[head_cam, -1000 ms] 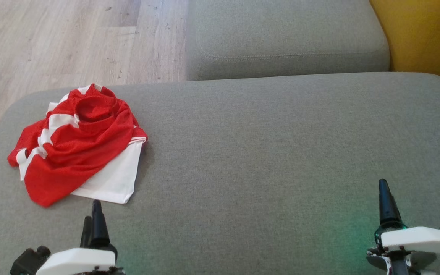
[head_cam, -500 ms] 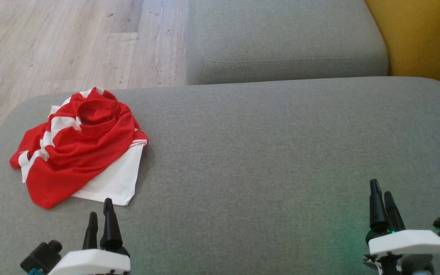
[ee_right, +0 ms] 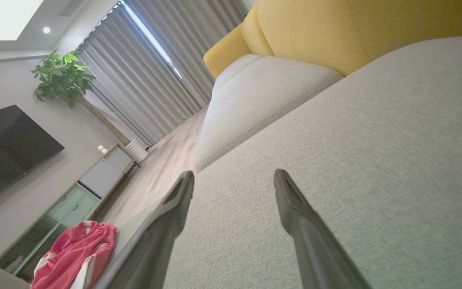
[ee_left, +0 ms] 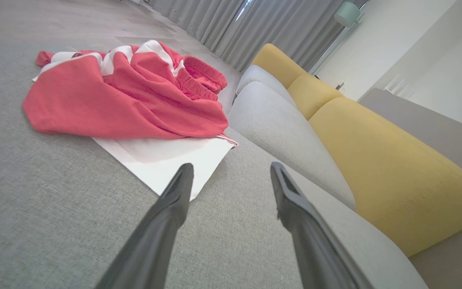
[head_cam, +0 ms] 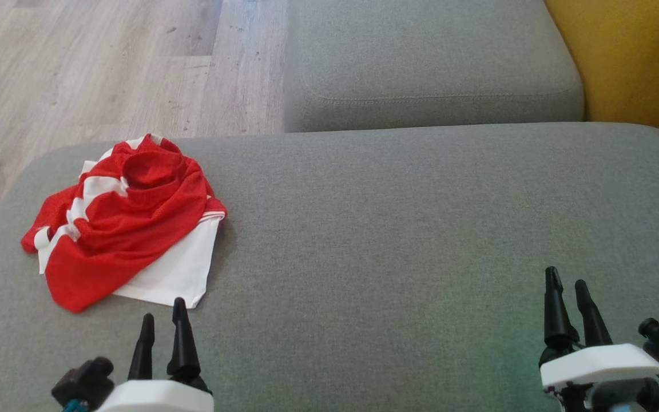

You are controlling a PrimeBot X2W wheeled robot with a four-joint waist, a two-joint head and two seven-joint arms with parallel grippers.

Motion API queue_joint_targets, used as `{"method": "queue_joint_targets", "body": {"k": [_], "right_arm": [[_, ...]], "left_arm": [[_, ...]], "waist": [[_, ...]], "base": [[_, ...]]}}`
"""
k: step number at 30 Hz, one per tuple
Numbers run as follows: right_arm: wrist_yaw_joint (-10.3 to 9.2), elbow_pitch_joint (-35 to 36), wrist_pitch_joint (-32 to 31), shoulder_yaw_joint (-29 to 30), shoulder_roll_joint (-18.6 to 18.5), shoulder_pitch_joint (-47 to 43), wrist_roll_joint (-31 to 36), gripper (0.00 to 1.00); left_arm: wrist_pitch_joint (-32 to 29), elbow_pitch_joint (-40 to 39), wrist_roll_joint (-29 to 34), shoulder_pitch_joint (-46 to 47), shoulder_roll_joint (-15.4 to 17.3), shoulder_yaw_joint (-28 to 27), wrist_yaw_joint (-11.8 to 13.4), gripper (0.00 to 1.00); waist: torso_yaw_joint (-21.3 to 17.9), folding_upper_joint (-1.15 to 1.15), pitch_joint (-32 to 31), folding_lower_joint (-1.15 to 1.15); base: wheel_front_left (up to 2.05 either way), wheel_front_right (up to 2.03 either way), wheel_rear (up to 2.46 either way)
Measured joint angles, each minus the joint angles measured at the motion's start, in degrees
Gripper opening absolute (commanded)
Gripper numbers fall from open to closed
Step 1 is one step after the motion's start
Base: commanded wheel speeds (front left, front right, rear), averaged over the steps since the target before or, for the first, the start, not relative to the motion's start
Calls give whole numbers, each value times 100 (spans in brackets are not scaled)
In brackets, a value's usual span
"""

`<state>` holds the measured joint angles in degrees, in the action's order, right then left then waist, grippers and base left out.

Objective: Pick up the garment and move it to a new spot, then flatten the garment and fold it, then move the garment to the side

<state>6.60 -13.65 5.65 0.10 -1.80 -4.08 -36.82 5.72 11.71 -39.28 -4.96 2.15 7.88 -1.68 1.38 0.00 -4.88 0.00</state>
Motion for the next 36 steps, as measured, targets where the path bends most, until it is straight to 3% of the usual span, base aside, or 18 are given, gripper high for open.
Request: {"method": "queue_joint_targets", "body": {"k": [31, 36], "right_arm": [[12, 131, 505, -428, -18, -155, 2174, 100], [20, 156, 602, -504, -21, -186, 2532, 100]], "left_arm": [[516, -169, 2243, -43, 42, 398, 178, 100], [597, -158, 2594, -127, 55, 437, 300, 100]], "waist": [[65, 0, -211, 0], [60, 0, -246, 0]], "base": [[0, 0, 0], [0, 0, 0]]}}
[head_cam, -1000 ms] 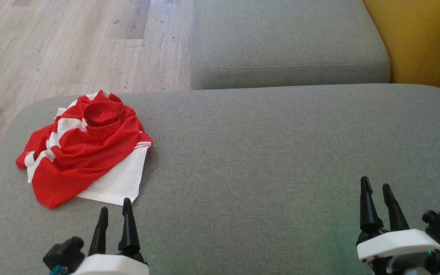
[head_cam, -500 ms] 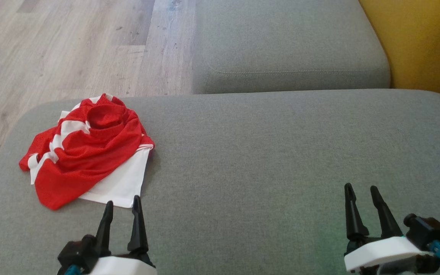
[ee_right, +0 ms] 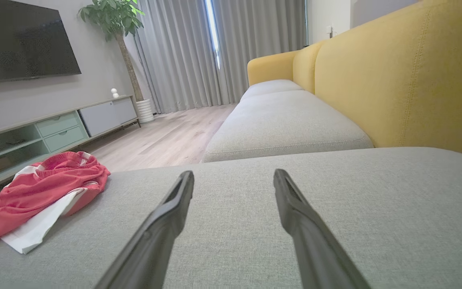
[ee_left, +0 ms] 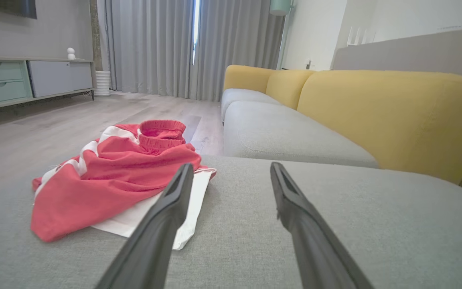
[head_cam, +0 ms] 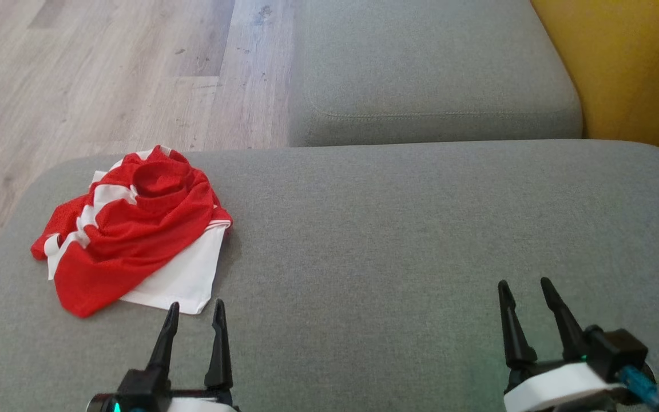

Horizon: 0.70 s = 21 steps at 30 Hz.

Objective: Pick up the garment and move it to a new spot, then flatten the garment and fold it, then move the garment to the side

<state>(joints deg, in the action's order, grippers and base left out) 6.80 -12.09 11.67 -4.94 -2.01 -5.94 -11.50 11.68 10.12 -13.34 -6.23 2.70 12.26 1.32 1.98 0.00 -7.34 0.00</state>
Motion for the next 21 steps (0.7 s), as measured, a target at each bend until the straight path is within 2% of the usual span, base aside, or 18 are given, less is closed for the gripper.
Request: {"method": "queue_joint_targets", "body": {"k": [2, 8, 16, 21], "right_arm": [[1, -13, 36, -9, 0, -54, 91, 100], [26, -205, 104, -10, -4, -121, 337, 100], [26, -413, 255, -16, -5, -172, 800, 100], [26, -448, 255, 2, -5, -172, 814, 100]], "left_arm": [[32, 22, 181, -19, 0, 13, 108, 100], [115, 22, 494, -20, 7, 4, 222, 100], [270, -19, 1014, -41, 10, 2, 222, 100], [276, -1, 1046, -132, 11, 4, 221, 100]], "waist": [[0, 0, -23, 0], [12, 0, -82, 0], [26, 0, -168, 0], [16, 0, -200, 1]], "base": [[0, 0, 0], [0, 0, 0], [0, 0, 0], [0, 0, 0]]}}
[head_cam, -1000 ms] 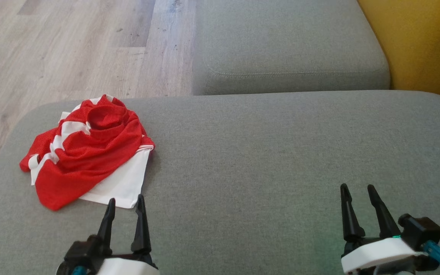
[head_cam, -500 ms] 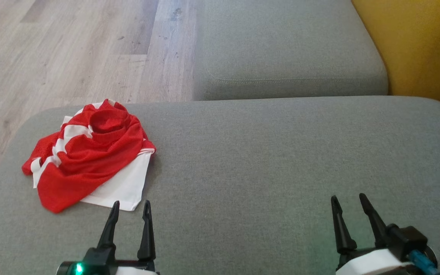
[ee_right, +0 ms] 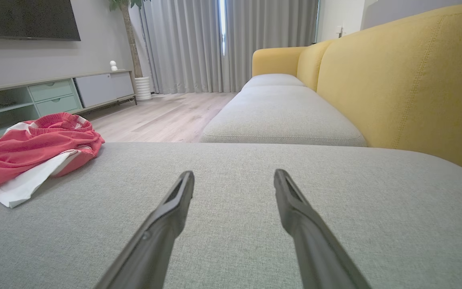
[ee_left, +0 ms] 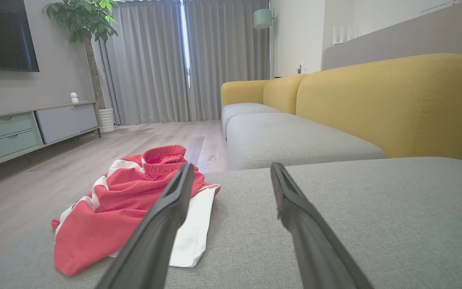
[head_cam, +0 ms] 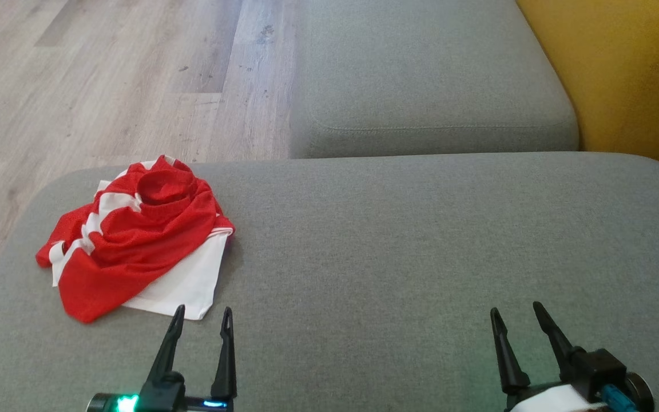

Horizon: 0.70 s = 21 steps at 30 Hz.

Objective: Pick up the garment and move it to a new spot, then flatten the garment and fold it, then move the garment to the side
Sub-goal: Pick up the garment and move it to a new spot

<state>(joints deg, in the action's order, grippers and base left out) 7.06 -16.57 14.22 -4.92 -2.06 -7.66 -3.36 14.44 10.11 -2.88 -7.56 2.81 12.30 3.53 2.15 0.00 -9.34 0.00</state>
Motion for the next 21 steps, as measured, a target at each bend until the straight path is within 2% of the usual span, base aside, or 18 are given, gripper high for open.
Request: {"method": "queue_joint_targets", "body": {"k": [21], "right_arm": [[0, -24, 0, 36, 0, -38, -8, 100]], "left_arm": [[0, 56, 1, -1, 1, 35, 7, 100]], "waist": [[41, 0, -19, 0]], "base": [[0, 0, 0]]}}
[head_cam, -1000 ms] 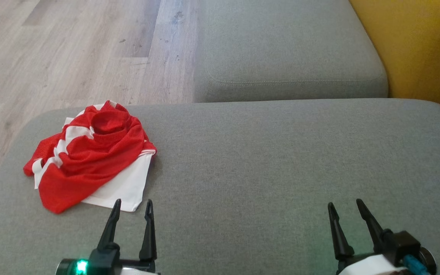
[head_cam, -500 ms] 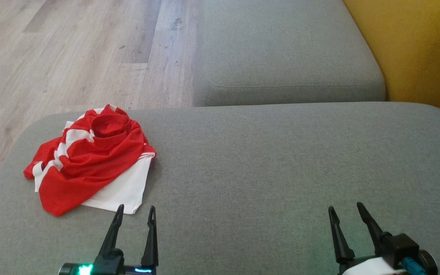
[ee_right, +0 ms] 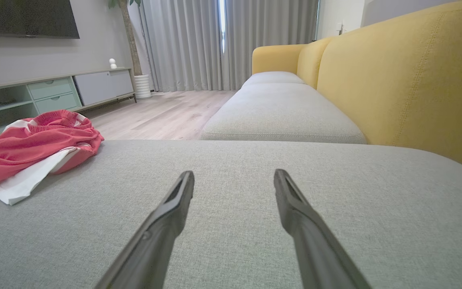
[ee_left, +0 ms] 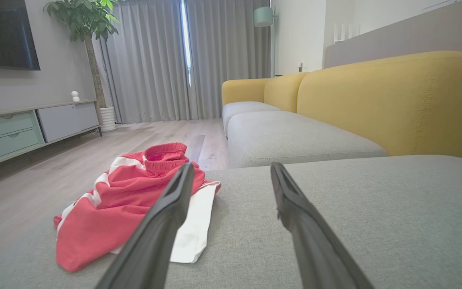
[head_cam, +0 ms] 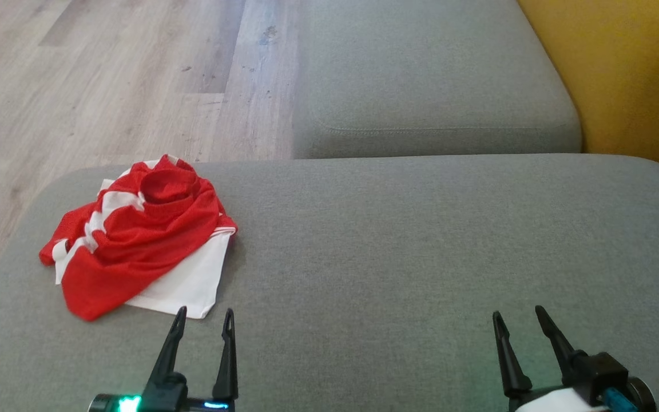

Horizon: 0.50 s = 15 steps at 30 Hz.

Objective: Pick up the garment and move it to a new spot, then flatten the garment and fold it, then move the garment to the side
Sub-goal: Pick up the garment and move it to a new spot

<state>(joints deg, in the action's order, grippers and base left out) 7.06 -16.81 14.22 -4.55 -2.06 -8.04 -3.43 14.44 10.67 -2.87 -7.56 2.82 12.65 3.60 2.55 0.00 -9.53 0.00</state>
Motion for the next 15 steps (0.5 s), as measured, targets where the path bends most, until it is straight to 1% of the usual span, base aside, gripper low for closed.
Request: {"method": "queue_joint_targets", "body": {"k": [6, 8, 9, 15], "right_arm": [[0, 11, -1, 1, -1, -102, 2, 100], [0, 36, -1, -1, -1, -99, 2, 100], [0, 55, -1, -11, 0, -99, 3, 100], [0, 105, 0, -45, 0, -97, 0, 100]], "left_arm": [[0, -132, 42, 2, 2, -2, 92, 100], [0, -125, 44, 2, 2, 1, 64, 100], [0, -125, 44, 3, 3, -7, 46, 100], [0, -131, 45, 3, 10, -68, 52, 100]], "waist": [[233, 0, 36, 0], [358, 0, 47, 0], [499, 0, 60, 0], [1005, 0, 97, 0]], "base": [[0, 0, 0], [0, 0, 0], [0, 0, 0], [0, 0, 0]]}}
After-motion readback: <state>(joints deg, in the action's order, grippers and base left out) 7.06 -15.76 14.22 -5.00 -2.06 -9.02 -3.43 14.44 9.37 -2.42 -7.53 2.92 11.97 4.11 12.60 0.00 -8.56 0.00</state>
